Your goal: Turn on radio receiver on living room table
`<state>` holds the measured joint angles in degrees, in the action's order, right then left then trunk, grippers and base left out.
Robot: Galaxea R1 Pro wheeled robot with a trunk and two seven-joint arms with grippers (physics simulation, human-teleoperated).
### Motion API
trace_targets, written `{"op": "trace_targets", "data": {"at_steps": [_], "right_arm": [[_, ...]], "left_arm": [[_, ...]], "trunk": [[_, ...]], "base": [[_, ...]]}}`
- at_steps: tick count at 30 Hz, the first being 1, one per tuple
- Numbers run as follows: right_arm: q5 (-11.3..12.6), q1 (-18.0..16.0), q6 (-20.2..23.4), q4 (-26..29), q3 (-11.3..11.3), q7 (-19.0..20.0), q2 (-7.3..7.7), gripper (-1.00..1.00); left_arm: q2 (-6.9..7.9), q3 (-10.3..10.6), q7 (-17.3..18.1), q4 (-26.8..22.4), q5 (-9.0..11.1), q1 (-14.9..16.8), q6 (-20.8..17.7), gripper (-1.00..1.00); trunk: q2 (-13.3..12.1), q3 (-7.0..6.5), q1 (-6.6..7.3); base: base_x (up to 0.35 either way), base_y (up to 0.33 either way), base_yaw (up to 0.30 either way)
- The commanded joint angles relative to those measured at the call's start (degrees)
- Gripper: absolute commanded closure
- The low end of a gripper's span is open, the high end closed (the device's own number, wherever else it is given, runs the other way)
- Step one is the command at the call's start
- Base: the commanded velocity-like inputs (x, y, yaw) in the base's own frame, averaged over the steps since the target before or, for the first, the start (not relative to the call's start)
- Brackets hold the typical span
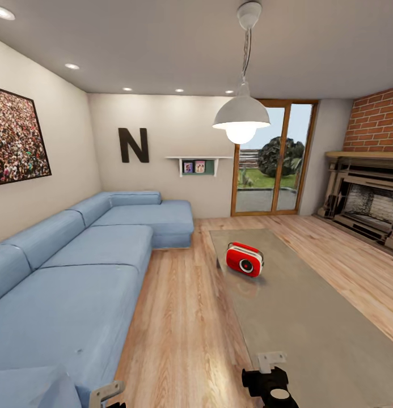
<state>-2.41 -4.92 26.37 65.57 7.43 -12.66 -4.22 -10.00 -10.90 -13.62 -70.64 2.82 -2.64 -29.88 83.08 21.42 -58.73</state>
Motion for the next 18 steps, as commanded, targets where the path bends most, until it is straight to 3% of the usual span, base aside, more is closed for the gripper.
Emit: {"op": "trace_targets", "data": {"at_steps": [1,10,18], "right_arm": [[0.01,0.0,0.0,0.0,0.01,0.0,0.0,-1.0],[0.12,0.0,0.0,0.0,-0.02,0.0,0.0,-1.0],[0.13,0.0,0.0,0.0,-0.05,0.0,0.0,-1.0]], "left_arm": [[0.0,0.0,0.0,-0.01,0.0,0.0,0.0,-1.0],[0.0,0.0,-0.01,0.06,0.01,0.0,0.0,-1.0],[0.0,0.0,-0.01,0.06,0.07,0.0,0.0,-1.0]], "trunk": [[0.0,0.0,0.01],[0.0,0.0,0.01],[0.0,0.0,0.01]], "base": [[0.0,-0.015,0.0],[0.0,-0.003,0.118],[0.0,0.0,0.013]]}}
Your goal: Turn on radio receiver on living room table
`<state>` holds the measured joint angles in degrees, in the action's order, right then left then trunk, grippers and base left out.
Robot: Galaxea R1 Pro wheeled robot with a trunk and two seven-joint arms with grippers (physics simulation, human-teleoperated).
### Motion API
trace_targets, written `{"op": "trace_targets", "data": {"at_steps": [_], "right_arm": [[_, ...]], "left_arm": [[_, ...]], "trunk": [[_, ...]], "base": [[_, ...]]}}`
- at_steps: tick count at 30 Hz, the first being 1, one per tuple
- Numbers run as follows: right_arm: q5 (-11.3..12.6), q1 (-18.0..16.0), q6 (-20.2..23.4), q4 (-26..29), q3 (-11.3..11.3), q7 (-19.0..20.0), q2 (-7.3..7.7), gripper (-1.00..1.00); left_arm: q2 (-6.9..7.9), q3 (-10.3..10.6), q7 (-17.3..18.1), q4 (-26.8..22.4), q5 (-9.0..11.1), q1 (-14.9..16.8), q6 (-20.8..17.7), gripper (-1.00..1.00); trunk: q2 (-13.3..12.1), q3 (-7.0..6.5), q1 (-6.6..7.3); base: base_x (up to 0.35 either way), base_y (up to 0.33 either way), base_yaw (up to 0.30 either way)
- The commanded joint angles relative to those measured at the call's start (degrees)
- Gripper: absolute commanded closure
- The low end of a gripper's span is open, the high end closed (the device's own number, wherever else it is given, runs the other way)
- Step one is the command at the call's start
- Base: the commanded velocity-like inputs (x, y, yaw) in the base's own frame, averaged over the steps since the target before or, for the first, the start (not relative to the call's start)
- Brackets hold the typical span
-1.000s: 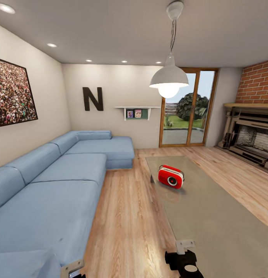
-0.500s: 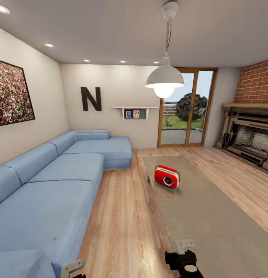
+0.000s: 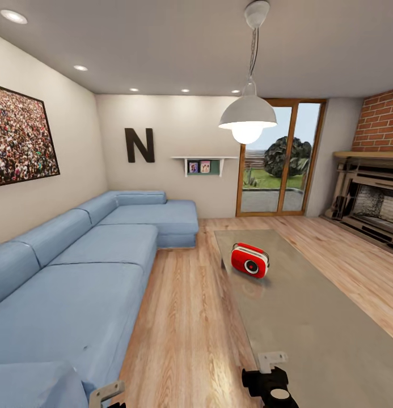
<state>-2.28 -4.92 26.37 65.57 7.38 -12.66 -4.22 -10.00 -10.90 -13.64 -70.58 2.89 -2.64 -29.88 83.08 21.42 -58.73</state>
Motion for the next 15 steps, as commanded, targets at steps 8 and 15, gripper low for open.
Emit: {"op": "trace_targets", "data": {"at_steps": [8,15], "right_arm": [[0.0,0.0,0.0,0.0,0.08,0.0,0.0,-1.0],[0.0,0.0,0.0,0.0,0.09,0.0,0.0,-1.0]], "left_arm": [[0.0,0.0,-0.02,-0.04,0.0,0.0,0.0,-1.0],[0.0,-0.02,0.01,-0.04,0.01,0.0,0.0,-1.0]], "trunk": [[0.0,0.0,0.0],[0.0,0.0,0.0]], "base": [[0.0,0.0,0.0],[0.111,0.021,0.0]]}}
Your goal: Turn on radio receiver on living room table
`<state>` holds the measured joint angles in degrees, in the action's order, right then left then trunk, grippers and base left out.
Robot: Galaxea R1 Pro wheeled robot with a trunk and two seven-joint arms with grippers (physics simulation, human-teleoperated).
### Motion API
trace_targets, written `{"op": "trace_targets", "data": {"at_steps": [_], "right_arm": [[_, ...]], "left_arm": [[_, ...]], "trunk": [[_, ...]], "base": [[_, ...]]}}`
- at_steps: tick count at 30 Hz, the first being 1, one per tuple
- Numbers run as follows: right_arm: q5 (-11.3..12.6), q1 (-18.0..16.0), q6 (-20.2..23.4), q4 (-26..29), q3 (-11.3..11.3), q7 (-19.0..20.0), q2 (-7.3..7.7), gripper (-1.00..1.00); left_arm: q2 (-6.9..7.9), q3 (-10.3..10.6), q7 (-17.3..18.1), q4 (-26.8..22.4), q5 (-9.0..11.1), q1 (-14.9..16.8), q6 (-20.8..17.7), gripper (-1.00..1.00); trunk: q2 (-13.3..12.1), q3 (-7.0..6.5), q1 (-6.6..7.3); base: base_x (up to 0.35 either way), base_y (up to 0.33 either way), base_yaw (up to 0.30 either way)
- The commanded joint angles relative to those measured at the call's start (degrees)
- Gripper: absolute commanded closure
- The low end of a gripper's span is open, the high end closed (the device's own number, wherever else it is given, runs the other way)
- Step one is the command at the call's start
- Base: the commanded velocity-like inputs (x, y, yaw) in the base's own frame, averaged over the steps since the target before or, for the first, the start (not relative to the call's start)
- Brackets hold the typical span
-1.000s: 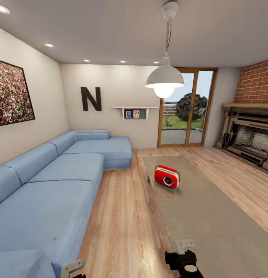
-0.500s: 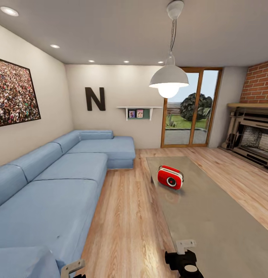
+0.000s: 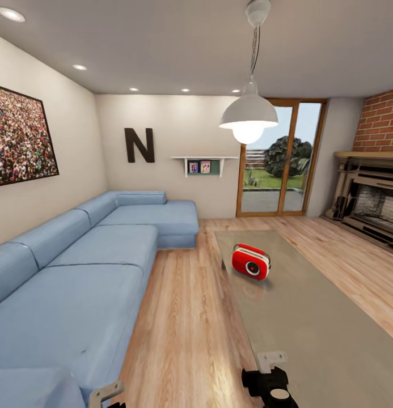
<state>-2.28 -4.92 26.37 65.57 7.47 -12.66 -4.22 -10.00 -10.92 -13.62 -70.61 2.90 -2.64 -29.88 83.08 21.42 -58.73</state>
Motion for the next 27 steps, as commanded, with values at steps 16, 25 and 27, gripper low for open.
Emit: {"op": "trace_targets", "data": {"at_steps": [16,25,27], "right_arm": [[0.0,0.0,0.0,0.0,0.0,0.0,0.0,-1.0],[0.0,0.0,0.0,0.0,0.09,0.0,0.0,-1.0],[0.0,0.0,0.0,0.0,0.09,0.0,0.0,-1.0]], "left_arm": [[0.0,0.02,-0.01,0.04,-0.01,0.0,0.0,-1.0],[0.0,0.02,-0.01,0.04,0.0,0.0,0.0,-1.0],[0.0,0.02,0.0,0.04,0.0,0.0,-0.03,-1.0]], "trunk": [[0.0,0.0,0.0],[0.0,0.0,0.0],[0.0,0.0,0.0]], "base": [[0.2,0.004,0.0],[0.163,0.039,0.0],[0.309,0.068,0.0]]}}
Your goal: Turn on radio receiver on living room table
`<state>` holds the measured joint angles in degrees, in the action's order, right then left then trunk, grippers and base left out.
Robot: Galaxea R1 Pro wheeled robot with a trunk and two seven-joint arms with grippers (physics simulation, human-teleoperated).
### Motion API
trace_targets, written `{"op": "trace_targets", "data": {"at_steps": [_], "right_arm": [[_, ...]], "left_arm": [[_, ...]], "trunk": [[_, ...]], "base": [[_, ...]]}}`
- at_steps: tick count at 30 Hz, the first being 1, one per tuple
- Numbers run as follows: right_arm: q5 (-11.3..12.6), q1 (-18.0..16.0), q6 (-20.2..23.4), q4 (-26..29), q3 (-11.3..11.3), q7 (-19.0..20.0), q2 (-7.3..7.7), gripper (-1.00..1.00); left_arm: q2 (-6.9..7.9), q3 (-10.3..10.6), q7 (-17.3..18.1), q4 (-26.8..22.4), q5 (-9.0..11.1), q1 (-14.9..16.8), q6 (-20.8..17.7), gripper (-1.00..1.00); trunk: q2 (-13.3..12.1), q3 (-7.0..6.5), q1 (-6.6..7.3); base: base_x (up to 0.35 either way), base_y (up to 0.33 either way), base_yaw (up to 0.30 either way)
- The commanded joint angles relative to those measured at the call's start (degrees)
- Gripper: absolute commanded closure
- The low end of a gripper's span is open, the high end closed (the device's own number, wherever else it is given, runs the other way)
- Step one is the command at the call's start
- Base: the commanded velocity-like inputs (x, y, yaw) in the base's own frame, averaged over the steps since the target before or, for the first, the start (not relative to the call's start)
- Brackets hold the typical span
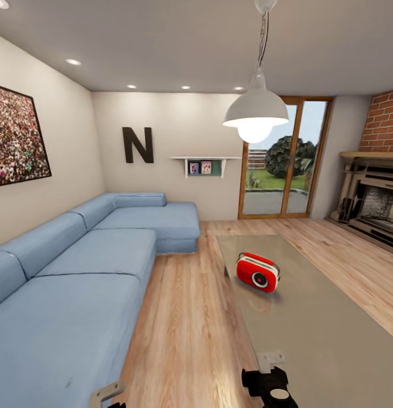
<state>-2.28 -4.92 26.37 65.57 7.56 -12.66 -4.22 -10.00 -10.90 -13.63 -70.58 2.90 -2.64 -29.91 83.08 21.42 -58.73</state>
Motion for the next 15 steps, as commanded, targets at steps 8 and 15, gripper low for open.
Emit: {"op": "trace_targets", "data": {"at_steps": [8,15], "right_arm": [[0.0,0.0,0.0,0.0,0.03,0.0,0.0,-1.0],[0.0,0.0,0.0,0.0,0.09,0.0,0.0,-1.0]], "left_arm": [[0.0,0.0,0.0,0.0,0.0,0.0,-0.05,-1.0],[0.0,0.0,0.0,-0.01,0.0,0.0,-0.04,-1.0]], "trunk": [[0.0,0.0,0.0],[0.0,0.0,0.0]], "base": [[0.326,0.012,0.0],[0.332,0.0,0.0]]}}
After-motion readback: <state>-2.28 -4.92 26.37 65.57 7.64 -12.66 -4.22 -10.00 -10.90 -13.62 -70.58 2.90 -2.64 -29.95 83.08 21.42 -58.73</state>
